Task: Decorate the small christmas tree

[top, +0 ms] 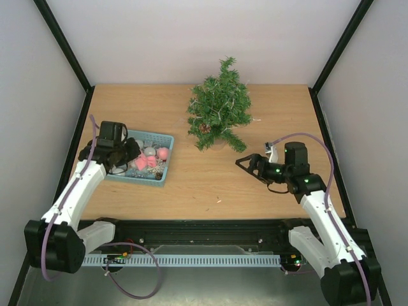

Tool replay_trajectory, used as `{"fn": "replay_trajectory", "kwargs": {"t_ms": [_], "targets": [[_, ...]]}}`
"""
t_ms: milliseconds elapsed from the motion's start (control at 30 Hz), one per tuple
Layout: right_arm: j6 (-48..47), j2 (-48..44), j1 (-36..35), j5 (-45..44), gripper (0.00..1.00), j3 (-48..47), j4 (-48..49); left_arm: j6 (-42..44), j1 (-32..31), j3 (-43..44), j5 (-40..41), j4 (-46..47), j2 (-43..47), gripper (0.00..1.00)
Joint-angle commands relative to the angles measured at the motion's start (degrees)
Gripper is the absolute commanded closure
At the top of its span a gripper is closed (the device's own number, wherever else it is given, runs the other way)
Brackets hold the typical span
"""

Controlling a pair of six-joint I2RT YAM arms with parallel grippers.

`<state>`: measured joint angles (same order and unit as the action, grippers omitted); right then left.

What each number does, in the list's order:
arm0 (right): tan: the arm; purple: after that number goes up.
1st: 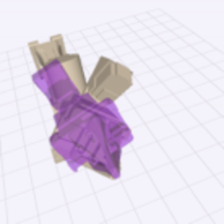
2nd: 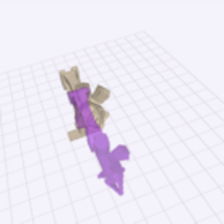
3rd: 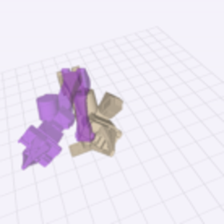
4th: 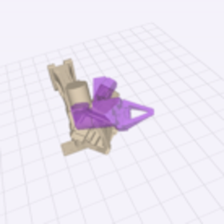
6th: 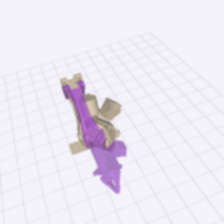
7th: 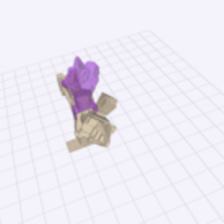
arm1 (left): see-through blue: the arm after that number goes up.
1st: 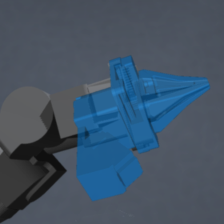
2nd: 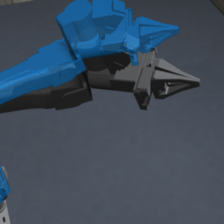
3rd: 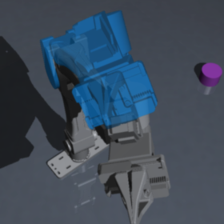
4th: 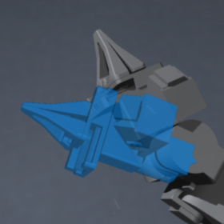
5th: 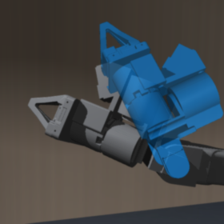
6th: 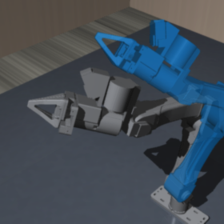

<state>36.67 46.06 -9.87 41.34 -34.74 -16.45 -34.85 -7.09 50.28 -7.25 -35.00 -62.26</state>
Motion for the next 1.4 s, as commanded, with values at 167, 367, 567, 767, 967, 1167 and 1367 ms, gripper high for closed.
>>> {"fn": "replay_trajectory", "kwargs": {"t_ms": [167, 367, 567, 767, 967, 1167, 1367], "targets": [[1.14, 6.09, -19.33, -9.43, 0.06, -8.83, -0.43, 0.82, 0.25, 3.67, -5.72, 3.37, -3.20, 0.98], [2.88, 13.07, -31.29, -19.47, 0.10, -17.15, 3.75, 0.92, 0.24, 5.80, -10.81, -0.71, 0.16, 0.98], [1.01, 26.78, -42.58, -29.89, 0.13, -28.33, 5.52, 0.81, 0.45, 6.09, -15.09, -2.63, 2.71, 0.98], [3.45, 36.87, -44.27, -35.07, 0.17, -36.21, 6.39, 0.75, 0.83, 8.56, -17.88, -4.11, 4.83, 0.98], [12.16, 41.19, -44.27, -33.62, 0.13, -38.44, 12.00, -0.89, 1.52, 9.57, -23.29, -2.89, 6.80, 0.98], [19.11, 42.43, -44.09, -30.84, 0.12, -35.85, 23.35, -2.14, 2.64, 7.69, -29.66, -0.57, 8.59, 0.98], [22.89, 45.23, -44.02, -28.66, 0.15, -36.06, 27.26, -3.07, 6.00, 5.99, -34.70, 1.53, 9.72, 0.98]]}}
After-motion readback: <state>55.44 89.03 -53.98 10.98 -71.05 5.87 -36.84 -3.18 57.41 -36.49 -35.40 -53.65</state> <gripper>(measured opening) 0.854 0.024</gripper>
